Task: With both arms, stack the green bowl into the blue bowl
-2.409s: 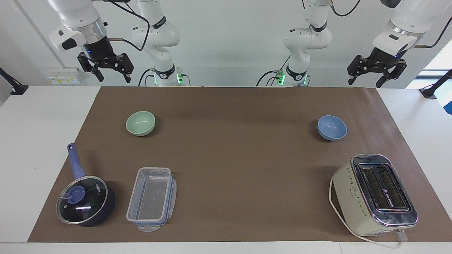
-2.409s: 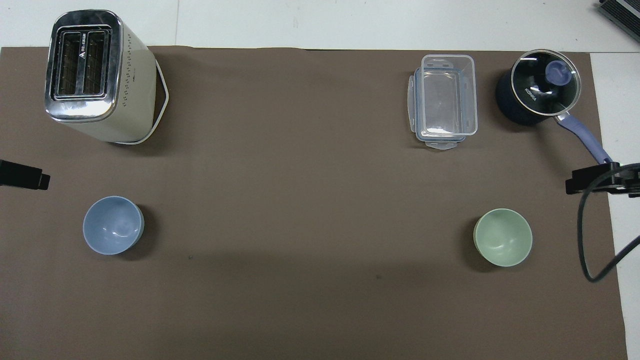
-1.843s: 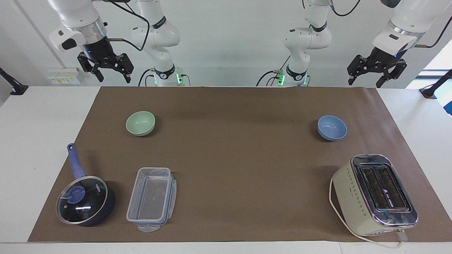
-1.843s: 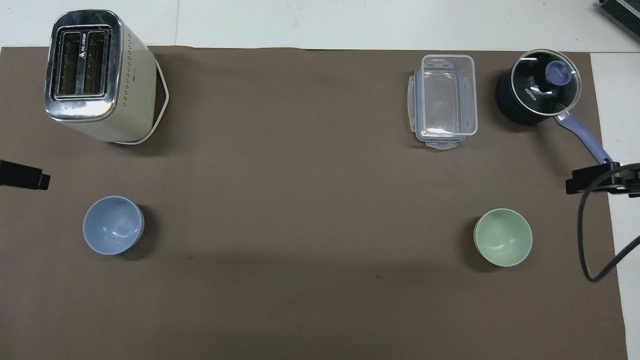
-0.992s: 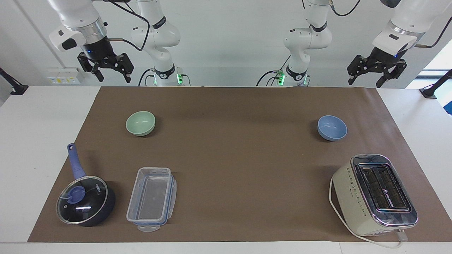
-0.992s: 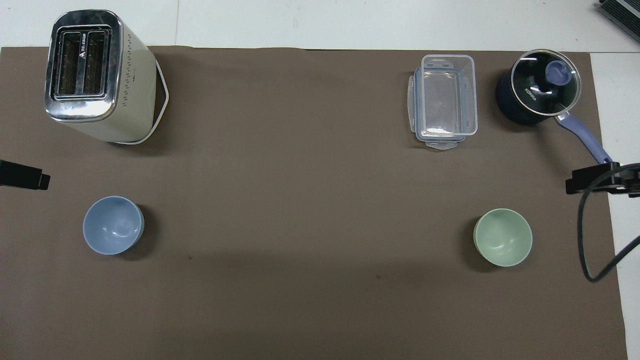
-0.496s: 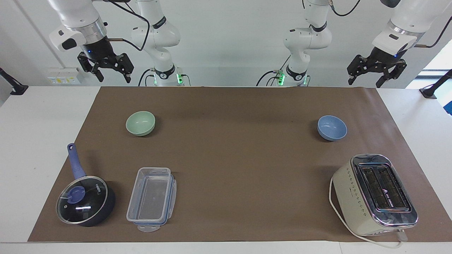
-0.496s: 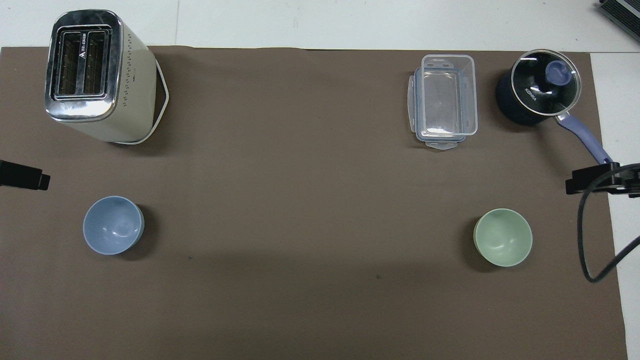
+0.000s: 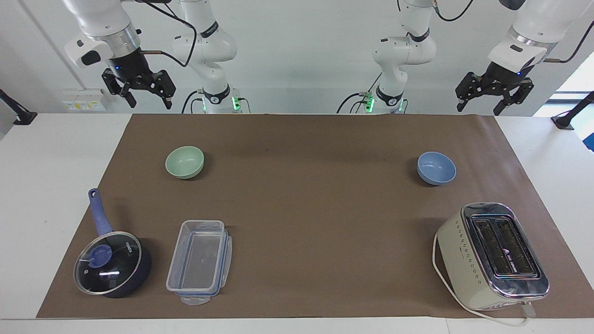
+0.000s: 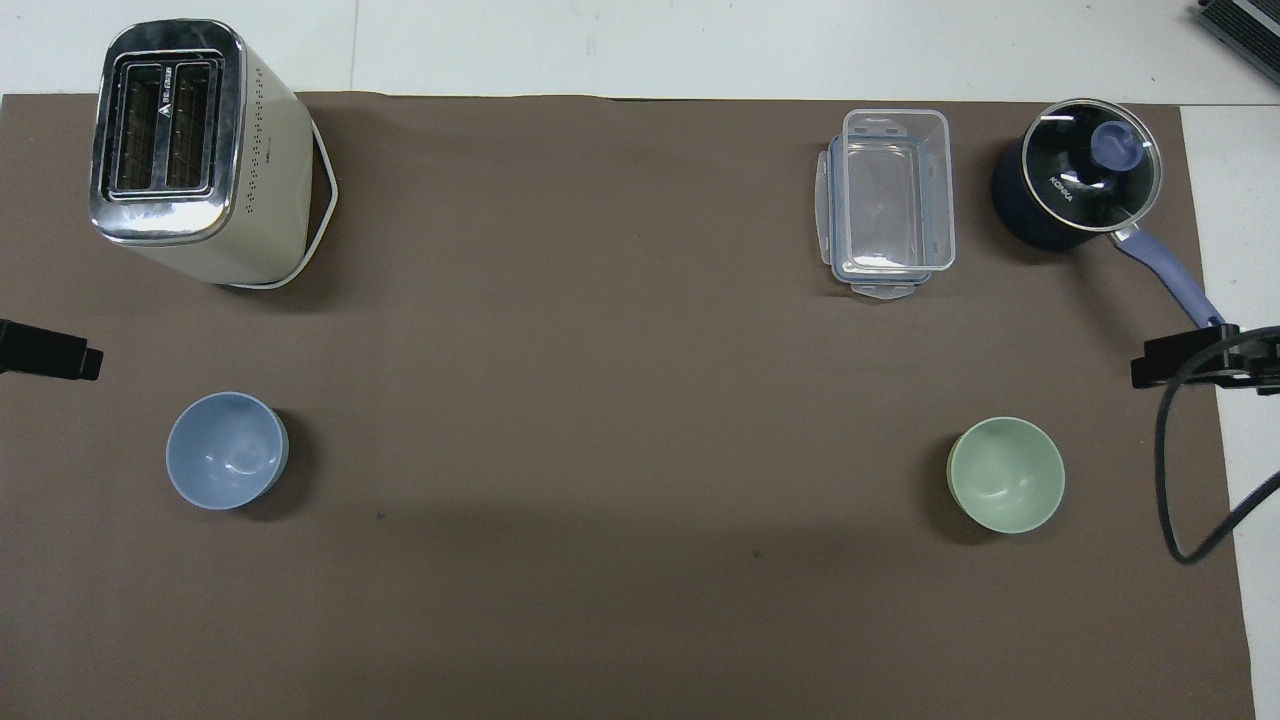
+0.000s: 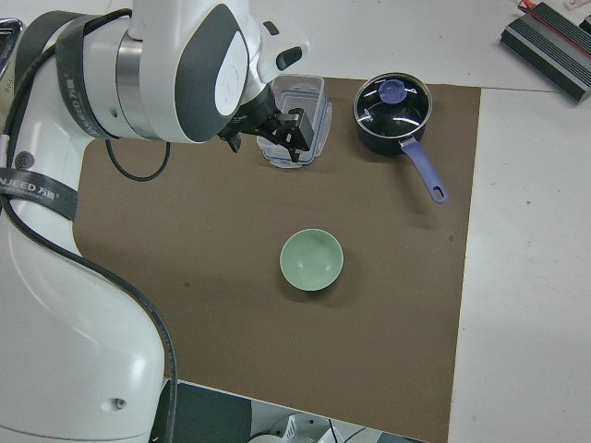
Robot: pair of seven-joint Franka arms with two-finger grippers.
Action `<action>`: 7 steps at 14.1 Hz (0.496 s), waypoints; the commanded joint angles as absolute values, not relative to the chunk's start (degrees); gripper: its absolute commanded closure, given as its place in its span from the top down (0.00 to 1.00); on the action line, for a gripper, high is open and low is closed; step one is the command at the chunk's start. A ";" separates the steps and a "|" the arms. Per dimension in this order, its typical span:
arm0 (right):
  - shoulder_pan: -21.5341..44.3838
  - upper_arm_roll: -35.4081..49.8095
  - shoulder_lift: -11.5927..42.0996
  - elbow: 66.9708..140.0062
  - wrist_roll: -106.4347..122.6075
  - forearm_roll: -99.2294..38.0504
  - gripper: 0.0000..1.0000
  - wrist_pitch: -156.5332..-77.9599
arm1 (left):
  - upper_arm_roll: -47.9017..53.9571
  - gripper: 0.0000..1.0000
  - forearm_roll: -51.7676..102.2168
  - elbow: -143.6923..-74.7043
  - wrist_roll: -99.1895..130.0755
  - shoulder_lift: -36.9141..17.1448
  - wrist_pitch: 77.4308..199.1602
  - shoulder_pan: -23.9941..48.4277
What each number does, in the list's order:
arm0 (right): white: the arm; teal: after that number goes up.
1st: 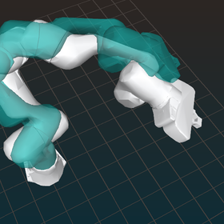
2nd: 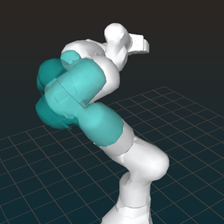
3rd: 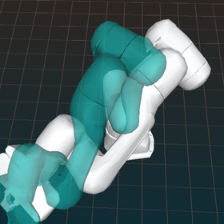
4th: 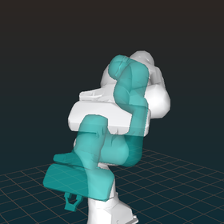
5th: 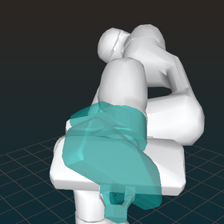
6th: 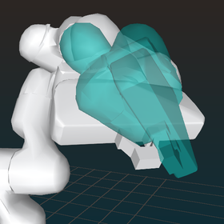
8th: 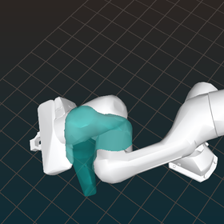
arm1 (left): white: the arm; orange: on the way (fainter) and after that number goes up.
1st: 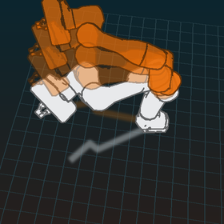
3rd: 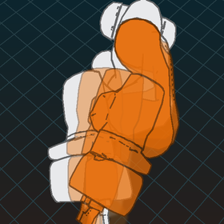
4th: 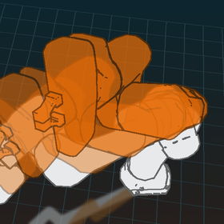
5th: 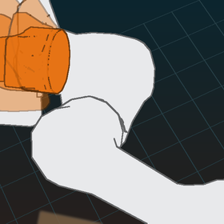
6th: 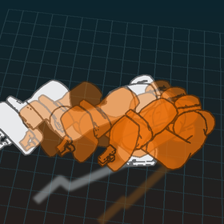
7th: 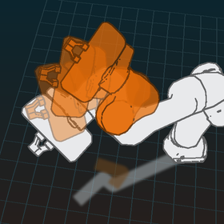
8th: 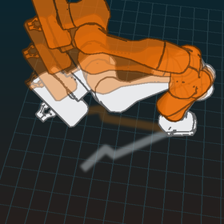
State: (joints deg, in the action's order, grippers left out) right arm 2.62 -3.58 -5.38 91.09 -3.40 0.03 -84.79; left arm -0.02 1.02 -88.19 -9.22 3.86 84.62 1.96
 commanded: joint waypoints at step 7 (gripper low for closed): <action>2.02 -3.43 -5.89 91.41 -2.64 0.00 1.00 -84.55 | 0.09 1.00 1.58 -89.12 -9.23 4.83 84.38 1.32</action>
